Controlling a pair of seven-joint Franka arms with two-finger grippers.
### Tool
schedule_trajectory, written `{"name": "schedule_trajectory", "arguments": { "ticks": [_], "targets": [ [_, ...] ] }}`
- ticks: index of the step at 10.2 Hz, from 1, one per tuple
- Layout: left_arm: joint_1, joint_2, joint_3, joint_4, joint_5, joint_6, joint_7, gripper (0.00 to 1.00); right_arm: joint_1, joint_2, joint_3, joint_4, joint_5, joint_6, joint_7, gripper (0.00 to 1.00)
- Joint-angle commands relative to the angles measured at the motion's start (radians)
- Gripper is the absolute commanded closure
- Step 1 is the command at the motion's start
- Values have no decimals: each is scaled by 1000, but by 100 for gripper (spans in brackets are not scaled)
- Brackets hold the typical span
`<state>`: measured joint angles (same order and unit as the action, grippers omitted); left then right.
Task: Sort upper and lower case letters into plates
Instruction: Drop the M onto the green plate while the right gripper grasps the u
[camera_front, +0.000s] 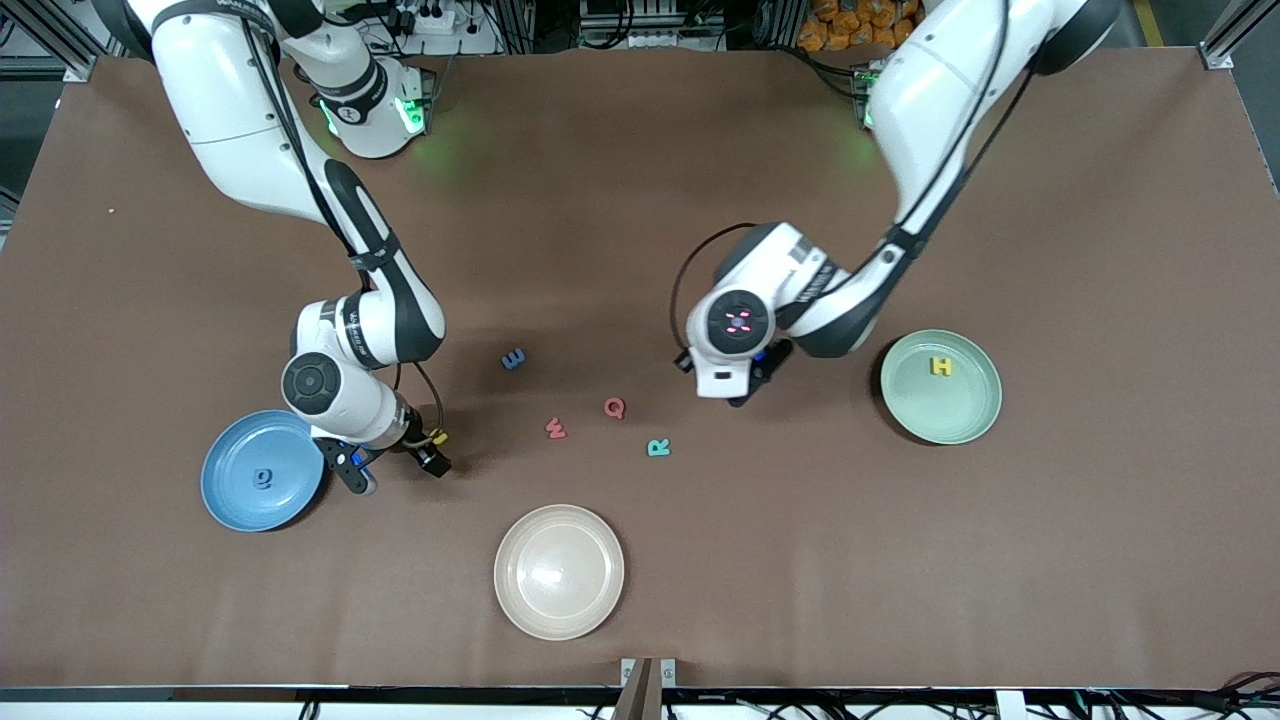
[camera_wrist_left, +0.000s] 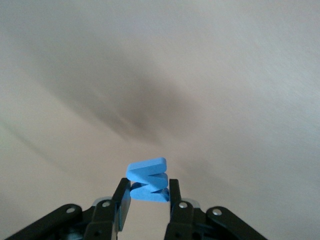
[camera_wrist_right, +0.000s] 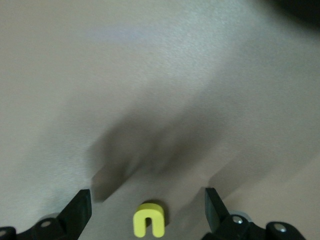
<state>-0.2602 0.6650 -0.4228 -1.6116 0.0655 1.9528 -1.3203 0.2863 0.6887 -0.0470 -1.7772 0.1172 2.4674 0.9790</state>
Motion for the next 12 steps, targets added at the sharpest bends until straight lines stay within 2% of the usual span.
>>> {"name": "schedule_trajectory", "arguments": {
  "ticks": [1, 3, 4, 7, 8, 9, 10, 11, 12],
  "targets": [
    [198, -223, -22, -264, -6, -24, 444, 70, 17, -32, 3, -38, 24, 8, 29, 0],
    [284, -261, -22, -309, 22, -44, 759, 70, 31, -31, 3, -39, 24, 8, 41, 0],
    [304, -262, -22, -318, 80, -44, 870, 70, 36, -28, 3, -44, 24, 11, 44, 0],
    [332, -265, -24, -375, 229, -11, 1020, 70, 36, -29, 3, -47, 24, 10, 46, 0],
    [370, -278, -25, -430, 252, 61, 1052, 70, 34, -32, 3, -47, 24, 8, 46, 9],
    [407, -294, -25, -489, 257, 162, 1157, 70, 34, -34, 3, -47, 24, 8, 46, 39],
    [439, -295, -25, -514, 258, 220, 1247, 70, 31, -35, 3, -47, 24, 8, 46, 89],
    [455, -294, -25, -522, 260, 250, 1312, 69, 33, -37, 3, -47, 24, 8, 46, 100],
    [455, -292, -25, -522, 261, 256, 1331, 67, 33, -38, 3, -47, 22, 7, 44, 100]
  ]
}}
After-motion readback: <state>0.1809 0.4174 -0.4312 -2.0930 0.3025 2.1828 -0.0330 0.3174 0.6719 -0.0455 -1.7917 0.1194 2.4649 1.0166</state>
